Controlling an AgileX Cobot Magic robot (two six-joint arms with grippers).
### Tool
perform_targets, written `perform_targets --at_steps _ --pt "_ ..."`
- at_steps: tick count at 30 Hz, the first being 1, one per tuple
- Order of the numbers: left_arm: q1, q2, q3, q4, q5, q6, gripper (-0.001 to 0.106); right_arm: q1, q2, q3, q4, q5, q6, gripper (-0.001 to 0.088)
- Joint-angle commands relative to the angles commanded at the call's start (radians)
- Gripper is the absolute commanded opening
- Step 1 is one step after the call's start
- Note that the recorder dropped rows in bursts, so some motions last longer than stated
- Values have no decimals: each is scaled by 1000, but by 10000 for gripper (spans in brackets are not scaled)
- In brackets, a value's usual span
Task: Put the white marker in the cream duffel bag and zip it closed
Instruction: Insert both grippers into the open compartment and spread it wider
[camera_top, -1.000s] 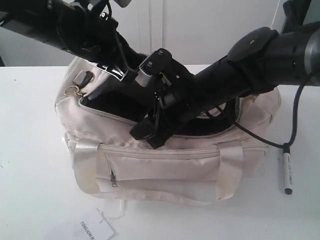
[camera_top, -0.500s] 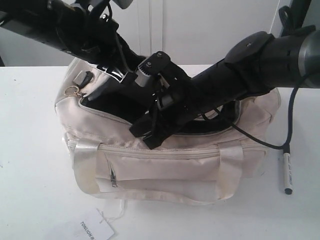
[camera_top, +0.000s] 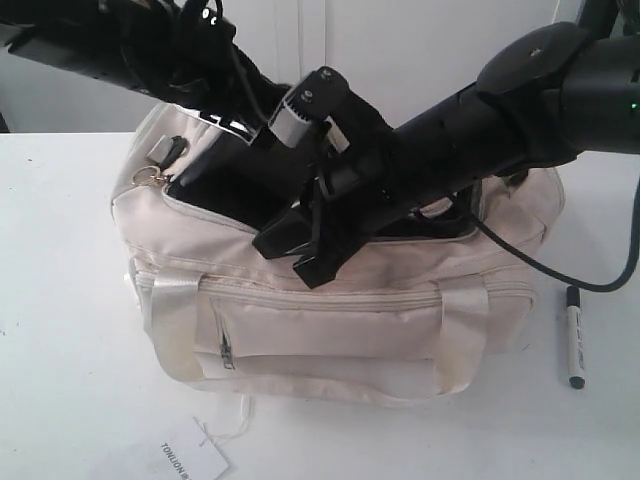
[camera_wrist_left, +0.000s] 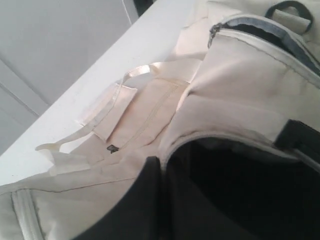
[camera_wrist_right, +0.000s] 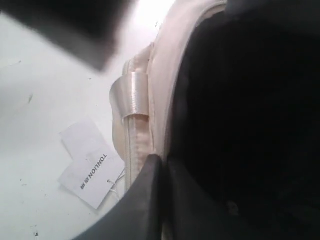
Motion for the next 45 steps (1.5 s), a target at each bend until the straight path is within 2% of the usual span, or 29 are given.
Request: perform_targets --at_steps 6,9,15,20,23,36,45 --pt "0 58 0 14 -238 9 0 0 -7 0 -45 5 -10 0" --pt "0 80 0 14 -336 63 0 0 -7 0 -45 17 -51 0" --pt "0 117 0 23 -422 104 0 0 -7 0 -49 29 -68 0" --pt "0 171 0 49 -568 203 0 0 -7 0 -79 34 -71 0" --pt "0 182 0 49 -638 207 0 0 -7 0 -87 36 -79 0" --pt "22 230 0 49 -692 207 0 0 -7 0 -102 75 -222 0" --pt "26 263 0 49 -757 206 0 0 -9 0 -129 75 -254 0"
